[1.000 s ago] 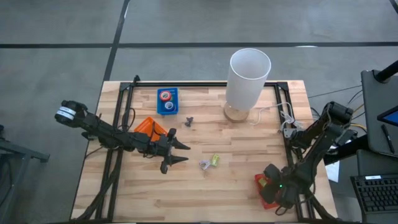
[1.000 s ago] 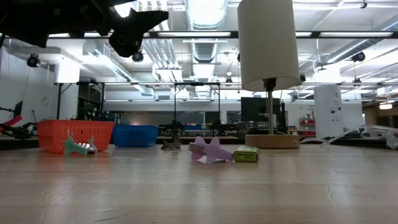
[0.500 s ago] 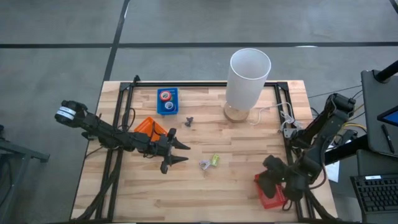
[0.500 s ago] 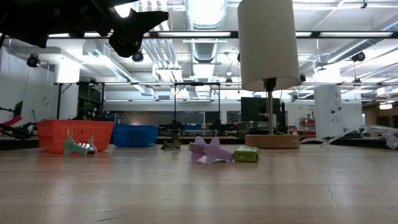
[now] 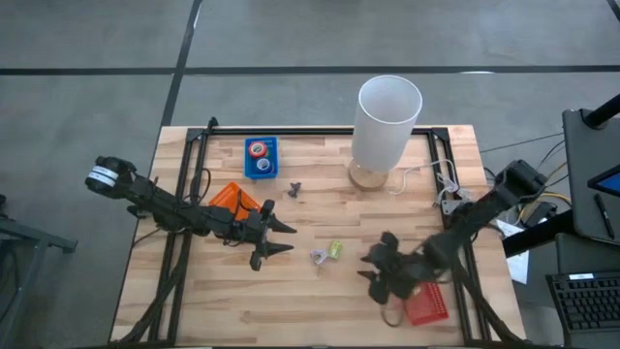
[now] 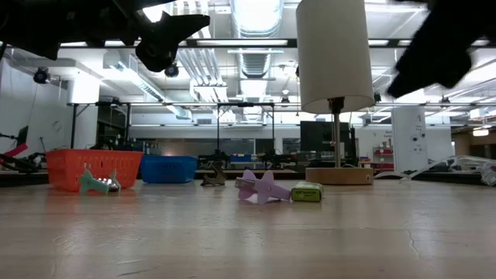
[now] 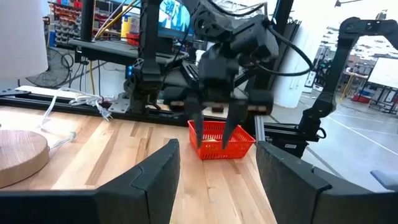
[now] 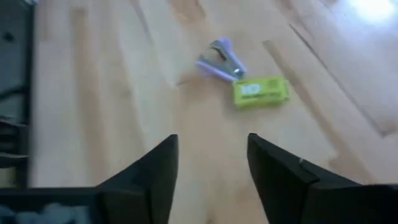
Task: Pick and place Stapler, Stapler remover, tape
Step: Stack the green stapler box on top of the green stapler box into the red bin
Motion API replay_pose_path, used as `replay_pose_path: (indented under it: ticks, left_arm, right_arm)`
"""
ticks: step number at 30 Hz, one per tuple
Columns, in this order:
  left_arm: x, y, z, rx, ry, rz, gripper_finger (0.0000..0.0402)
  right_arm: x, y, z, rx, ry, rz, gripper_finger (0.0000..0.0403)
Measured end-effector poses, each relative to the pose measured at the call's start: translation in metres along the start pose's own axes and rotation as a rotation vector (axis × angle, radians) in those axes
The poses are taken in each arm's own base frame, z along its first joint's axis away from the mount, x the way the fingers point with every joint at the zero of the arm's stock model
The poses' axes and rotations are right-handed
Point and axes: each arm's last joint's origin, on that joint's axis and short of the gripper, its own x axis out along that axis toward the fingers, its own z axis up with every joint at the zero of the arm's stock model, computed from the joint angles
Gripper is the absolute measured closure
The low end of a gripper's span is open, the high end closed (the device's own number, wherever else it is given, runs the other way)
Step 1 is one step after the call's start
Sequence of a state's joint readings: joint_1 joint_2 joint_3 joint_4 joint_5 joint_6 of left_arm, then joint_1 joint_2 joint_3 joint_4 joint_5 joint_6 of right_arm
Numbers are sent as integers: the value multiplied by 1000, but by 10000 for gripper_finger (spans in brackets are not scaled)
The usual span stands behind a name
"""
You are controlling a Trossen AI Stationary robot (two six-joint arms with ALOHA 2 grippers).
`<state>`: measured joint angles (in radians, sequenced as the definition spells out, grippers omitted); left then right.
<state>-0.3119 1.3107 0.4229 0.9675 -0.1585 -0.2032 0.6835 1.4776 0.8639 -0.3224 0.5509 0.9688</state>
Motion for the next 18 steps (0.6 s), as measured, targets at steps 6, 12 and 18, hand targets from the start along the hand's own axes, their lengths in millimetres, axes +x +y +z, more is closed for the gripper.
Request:
replay_pose_path:
  ticks: [6,12,18]
  left_arm:
    - [0,0,-1,2,8,2,188]
    - [0,1,-3,-2,29,6,188]
    - [0,1,-4,-1,39,8,188]
  right_arm:
    - [37,-21,19,-121,31,-111,147]
    - [66,-40,36,-192,50,-140,66]
    - [95,-51,37,-209,91,-129,38]
